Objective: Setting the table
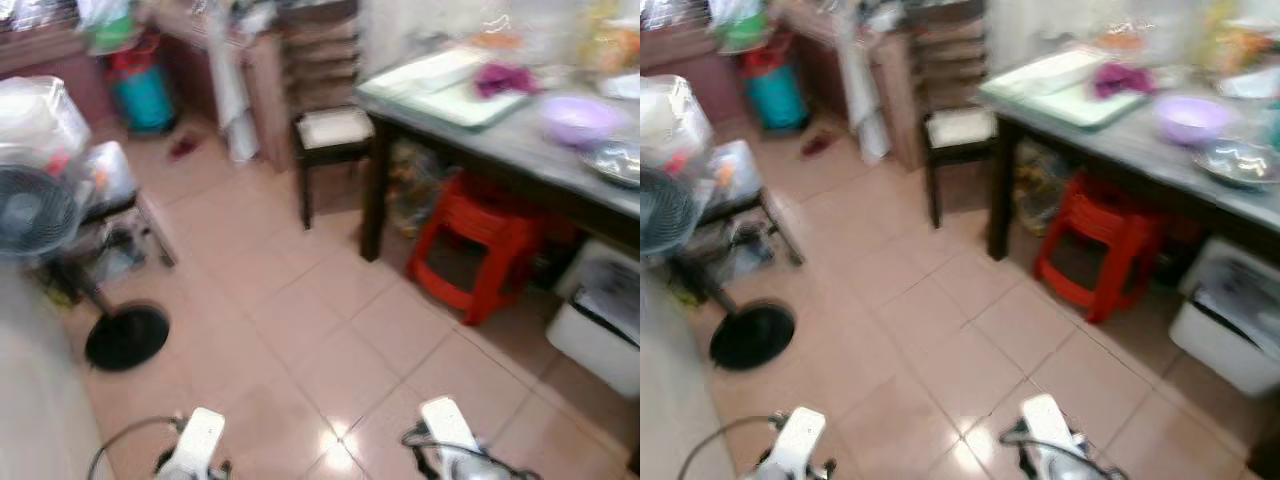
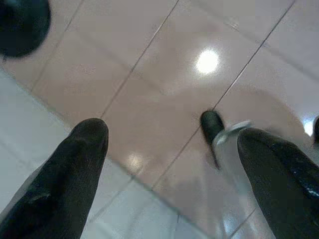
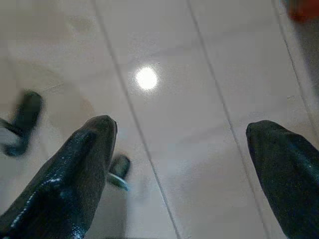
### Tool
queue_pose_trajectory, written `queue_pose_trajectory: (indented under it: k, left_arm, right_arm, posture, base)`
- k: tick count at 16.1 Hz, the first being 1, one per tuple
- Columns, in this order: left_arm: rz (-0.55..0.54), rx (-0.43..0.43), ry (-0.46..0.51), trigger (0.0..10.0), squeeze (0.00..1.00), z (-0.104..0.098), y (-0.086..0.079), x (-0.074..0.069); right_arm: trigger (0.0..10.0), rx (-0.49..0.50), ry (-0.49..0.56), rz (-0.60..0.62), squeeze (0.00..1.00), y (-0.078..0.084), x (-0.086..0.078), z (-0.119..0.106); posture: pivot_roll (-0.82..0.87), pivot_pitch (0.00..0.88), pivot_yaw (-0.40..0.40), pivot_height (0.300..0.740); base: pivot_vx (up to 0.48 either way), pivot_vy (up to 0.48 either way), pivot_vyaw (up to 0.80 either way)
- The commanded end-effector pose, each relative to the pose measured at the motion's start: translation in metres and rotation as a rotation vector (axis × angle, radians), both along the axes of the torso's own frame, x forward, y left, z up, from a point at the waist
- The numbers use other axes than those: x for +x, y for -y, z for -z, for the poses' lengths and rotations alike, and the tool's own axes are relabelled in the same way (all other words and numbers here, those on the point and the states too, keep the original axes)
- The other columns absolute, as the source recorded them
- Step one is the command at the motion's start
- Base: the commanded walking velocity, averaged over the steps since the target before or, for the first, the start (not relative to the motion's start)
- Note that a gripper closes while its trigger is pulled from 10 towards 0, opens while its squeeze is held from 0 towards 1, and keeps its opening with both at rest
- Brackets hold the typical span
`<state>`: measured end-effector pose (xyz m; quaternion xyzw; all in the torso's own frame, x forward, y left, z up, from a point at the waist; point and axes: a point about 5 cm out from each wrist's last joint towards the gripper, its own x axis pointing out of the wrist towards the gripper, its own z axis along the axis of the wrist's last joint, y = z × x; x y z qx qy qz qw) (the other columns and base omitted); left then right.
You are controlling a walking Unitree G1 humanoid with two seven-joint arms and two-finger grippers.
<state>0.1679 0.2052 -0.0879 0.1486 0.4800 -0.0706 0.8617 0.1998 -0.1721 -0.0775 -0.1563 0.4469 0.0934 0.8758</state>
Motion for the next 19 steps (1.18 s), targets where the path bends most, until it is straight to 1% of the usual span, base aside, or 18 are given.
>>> queue_pose_trajectory:
  k: [1,6,15,17,19]
  left_arm:
    - [0.011,0.007,0.004,10.0,0.00,-0.001,0.002,0.004]
    - [0.020,0.014,-0.001,10.0,0.00,-0.001,0.001,0.003]
    - [0.025,0.015,0.003,10.0,0.00,-0.002,0.004,0.006]
    - [0.026,0.015,0.004,10.0,0.00,-0.002,0.005,0.006]
    - [0.027,0.014,0.002,10.0,0.00,-0.002,0.004,0.006]
  right_arm:
    - [10.0,0.009,0.003,-0.017,0.00,-0.003,0.000,0.000]
    - [10.0,0.006,-0.005,-0.030,0.00,-0.005,-0.003,0.002]
    - [10.0,-0.016,-0.033,-0.039,0.00,-0.002,-0.006,0.003]
    - [10.0,-0.013,-0.037,-0.036,0.00,0.000,-0.008,0.004]
    - [10.0,-0.023,-0.046,-0.036,0.00,0.008,-0.014,0.006]
  posture:
    - [-0.13,0.023,0.040,0.740]
    - [-0.13,0.022,0.047,0.740]
    - [-0.14,0.011,0.038,0.740]
    - [-0.14,0.010,0.037,0.740]
    - [-0.14,0.010,0.037,0.740]
  base:
    - [0.000,0.000,0.80]
    - [0.000,0.000,0.80]
    - [0.000,0.000,0.80]
    - [0.000,0.000,0.26]
    - [0.000,-0.315,0.00]
